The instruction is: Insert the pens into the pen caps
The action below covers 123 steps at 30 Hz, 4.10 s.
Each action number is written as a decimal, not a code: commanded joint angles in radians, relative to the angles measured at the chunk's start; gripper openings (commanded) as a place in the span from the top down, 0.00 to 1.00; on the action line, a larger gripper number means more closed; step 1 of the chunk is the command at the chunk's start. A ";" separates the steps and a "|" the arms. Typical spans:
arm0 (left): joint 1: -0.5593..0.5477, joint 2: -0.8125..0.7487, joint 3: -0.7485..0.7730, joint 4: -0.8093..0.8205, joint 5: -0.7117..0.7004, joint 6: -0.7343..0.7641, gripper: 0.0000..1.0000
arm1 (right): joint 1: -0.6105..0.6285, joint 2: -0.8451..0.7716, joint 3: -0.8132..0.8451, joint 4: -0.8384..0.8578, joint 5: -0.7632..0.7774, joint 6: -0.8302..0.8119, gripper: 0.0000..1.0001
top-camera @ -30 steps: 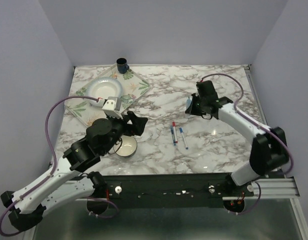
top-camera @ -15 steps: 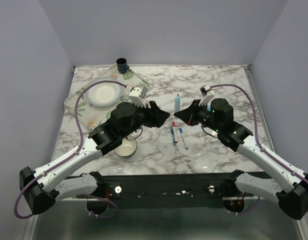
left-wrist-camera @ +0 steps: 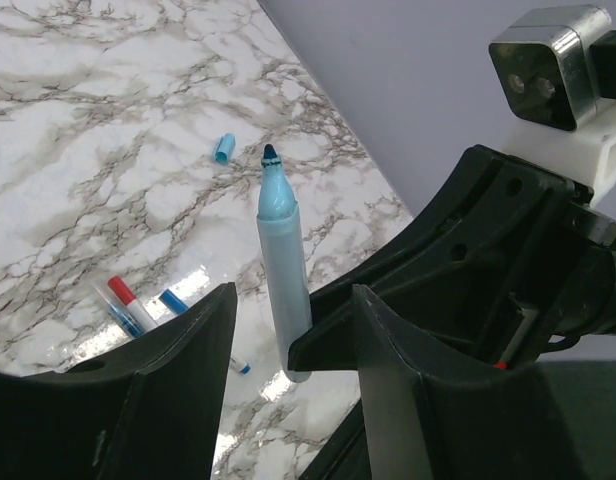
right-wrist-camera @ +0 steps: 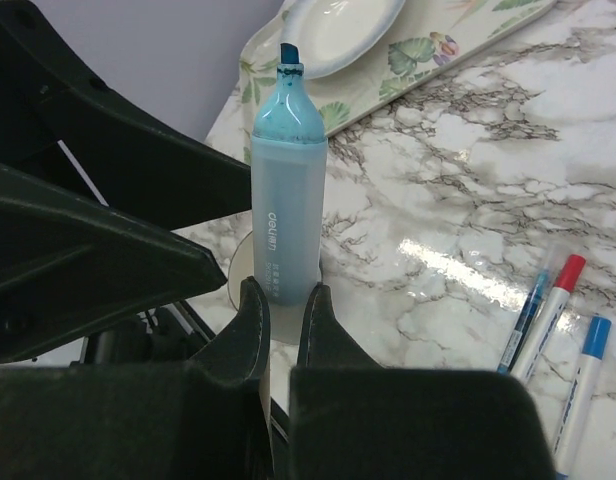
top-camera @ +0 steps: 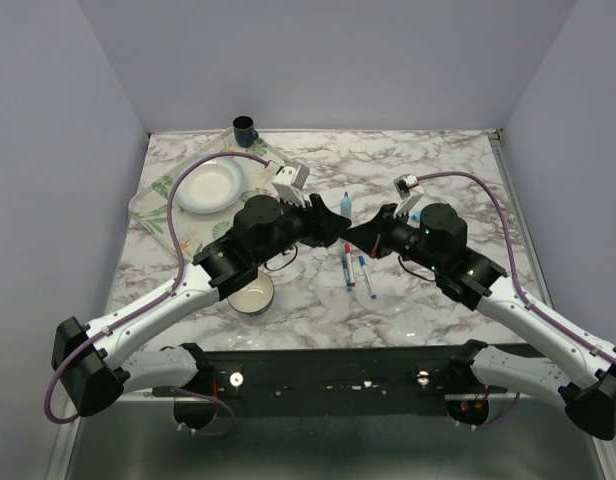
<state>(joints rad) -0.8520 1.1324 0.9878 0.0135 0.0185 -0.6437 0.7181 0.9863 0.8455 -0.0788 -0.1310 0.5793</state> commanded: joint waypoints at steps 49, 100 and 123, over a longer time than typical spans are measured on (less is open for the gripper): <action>0.229 -0.249 -0.101 -0.170 0.232 0.337 1.00 | -0.454 0.705 0.548 -0.912 0.608 0.518 0.29; 0.229 -0.287 -0.118 -0.161 0.152 0.346 1.00 | -0.582 1.243 1.012 -1.075 0.534 0.622 0.40; 0.229 -0.312 -0.124 -0.161 0.127 0.354 1.00 | -0.582 1.131 0.814 -0.952 0.524 0.495 0.65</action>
<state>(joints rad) -0.6220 0.8497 0.8757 -0.1635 0.1688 -0.3027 0.1371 2.1582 1.6951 -1.0817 0.3920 1.1015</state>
